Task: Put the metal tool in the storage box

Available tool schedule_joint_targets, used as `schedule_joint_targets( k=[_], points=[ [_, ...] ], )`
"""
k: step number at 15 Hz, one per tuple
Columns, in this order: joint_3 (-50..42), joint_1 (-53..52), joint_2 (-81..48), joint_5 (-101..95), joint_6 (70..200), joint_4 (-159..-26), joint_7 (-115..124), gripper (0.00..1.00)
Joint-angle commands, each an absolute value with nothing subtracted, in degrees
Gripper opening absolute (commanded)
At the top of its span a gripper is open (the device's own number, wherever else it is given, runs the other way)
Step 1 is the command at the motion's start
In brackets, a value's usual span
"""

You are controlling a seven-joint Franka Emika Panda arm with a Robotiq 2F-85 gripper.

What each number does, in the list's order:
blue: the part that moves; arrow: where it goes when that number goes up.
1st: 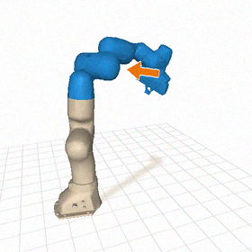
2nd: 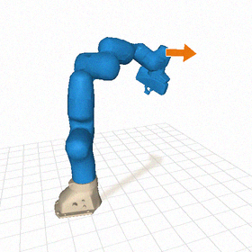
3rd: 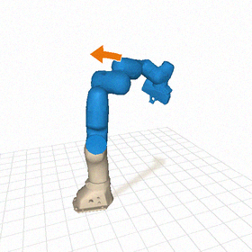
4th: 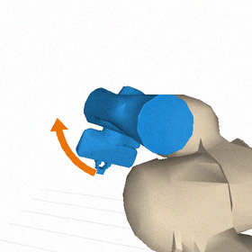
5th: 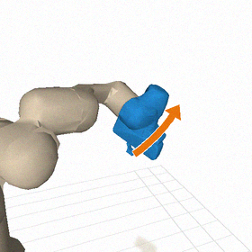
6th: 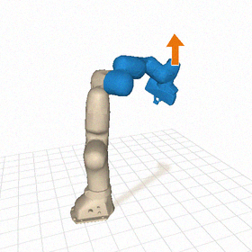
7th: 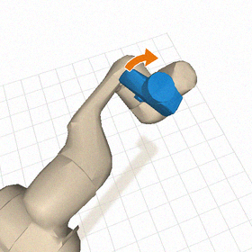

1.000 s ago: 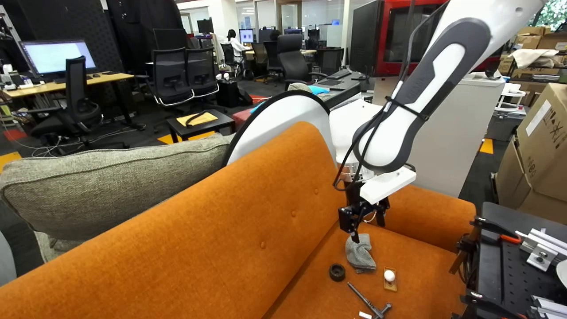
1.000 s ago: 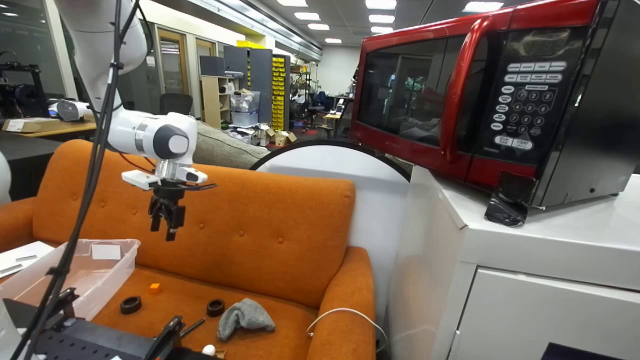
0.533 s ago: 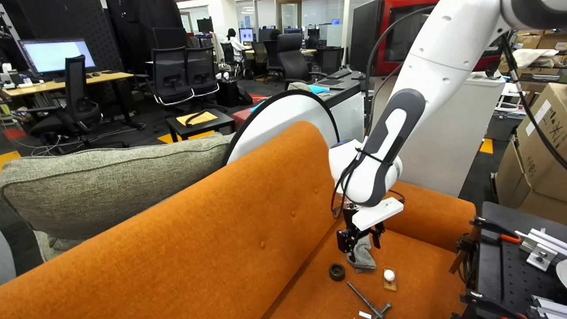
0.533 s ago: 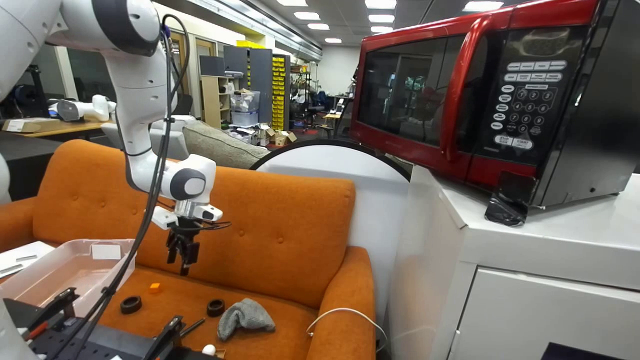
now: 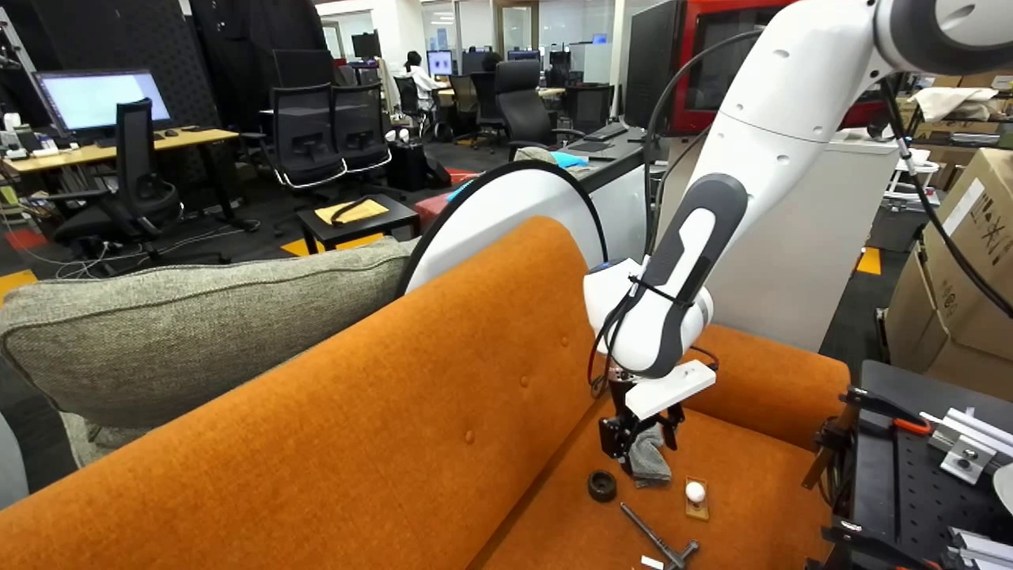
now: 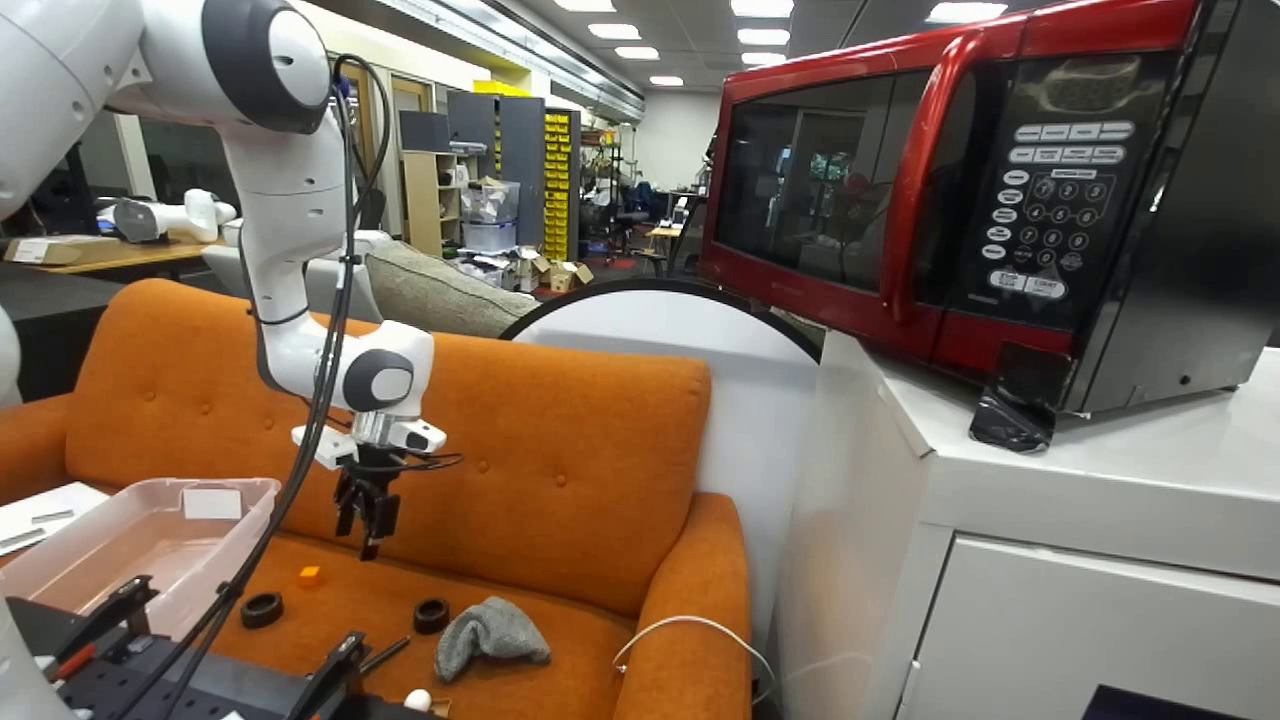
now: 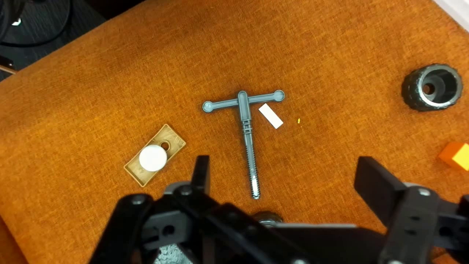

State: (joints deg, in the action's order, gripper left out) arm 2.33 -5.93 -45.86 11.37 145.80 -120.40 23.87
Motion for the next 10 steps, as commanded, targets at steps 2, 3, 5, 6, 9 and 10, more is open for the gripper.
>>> schedule_joint_targets(
  k=[2,3,5,6,9,10],
  points=[
    [1.88,-6.48,-46.8,12.8,145.97,-119.71,23.52,1.0],
    [2.26,-5.97,-47.75,13.39,145.62,-118.93,23.36,1.0],
    [2.72,-4.91,-51.32,14.73,147.16,-116.58,22.56,1.0],
    [3.37,-4.03,-53.31,15.83,148.66,-115.22,21.8,1.0],
    [3.18,-3.51,-60.14,16.79,151.89,-110.2,21.46,1.0],
    [3.12,-3.33,-62.35,17.09,152.29,-108.72,21.82,1.0]
  ],
)
